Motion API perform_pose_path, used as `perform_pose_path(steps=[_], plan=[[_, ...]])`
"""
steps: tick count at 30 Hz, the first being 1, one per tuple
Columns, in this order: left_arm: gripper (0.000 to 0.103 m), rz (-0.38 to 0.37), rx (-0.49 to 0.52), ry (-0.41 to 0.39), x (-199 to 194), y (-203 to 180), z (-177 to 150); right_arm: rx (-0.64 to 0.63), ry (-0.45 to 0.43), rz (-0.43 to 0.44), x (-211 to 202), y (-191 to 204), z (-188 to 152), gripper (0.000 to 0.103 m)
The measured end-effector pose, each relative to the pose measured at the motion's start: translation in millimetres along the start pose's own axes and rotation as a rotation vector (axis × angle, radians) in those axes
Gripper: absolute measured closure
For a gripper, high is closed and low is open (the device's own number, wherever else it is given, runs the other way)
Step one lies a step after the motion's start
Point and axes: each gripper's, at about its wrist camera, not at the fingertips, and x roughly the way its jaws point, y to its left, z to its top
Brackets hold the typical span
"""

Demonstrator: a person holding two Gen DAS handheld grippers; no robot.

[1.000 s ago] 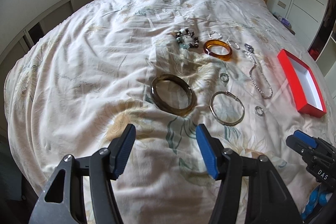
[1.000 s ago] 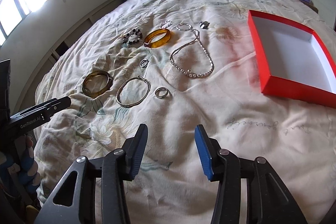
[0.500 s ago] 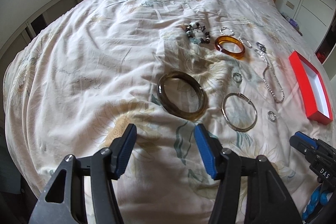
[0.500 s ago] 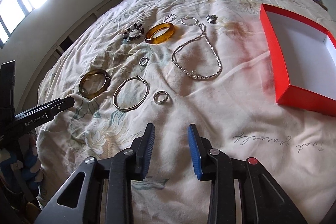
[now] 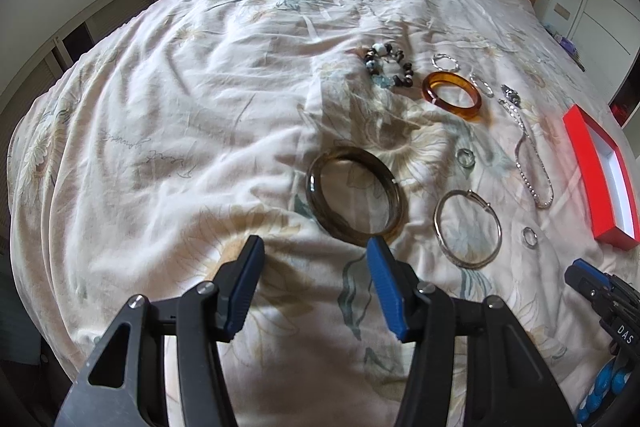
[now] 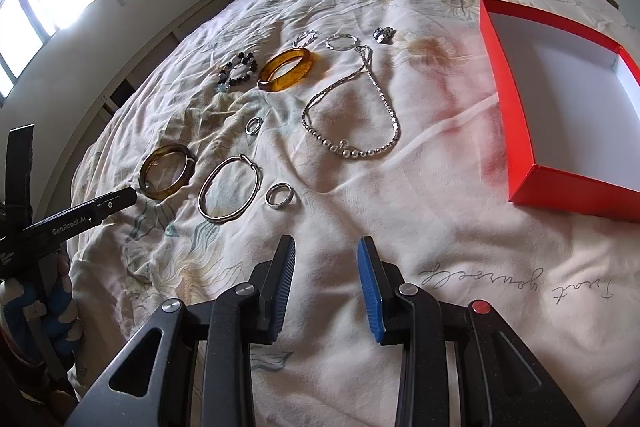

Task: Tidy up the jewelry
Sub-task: 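Move left tool to the dark brown bangle while right tool approaches the pearl necklace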

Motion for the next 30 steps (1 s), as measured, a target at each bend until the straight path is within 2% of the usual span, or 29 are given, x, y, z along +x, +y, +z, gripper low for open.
perform_pose_path(steps=[12, 17, 23, 30], plan=[[0.052, 0.019, -0.023, -0.002, 9.9, 7.1, 16.0, -0.011, 0.005, 0.018, 4.9, 1.4, 4.7, 0.071], [0.062, 0.021, -0.029, 0.013, 18.0, 9.4, 19.8, -0.011, 0.006, 0.017, 5.9, 1.0, 5.1, 0.071], [0.062, 0.012, -0.049, 0.026, 27.0, 13.1, 24.0, -0.015, 0.003, 0.009, 8.5, -1.7, 9.8, 0.071], [0.064, 0.030, -0.039, 0.063, 42.2, 12.0, 26.7, -0.031, -0.016, -0.012, 14.7, -2.0, 32.4, 0.071]])
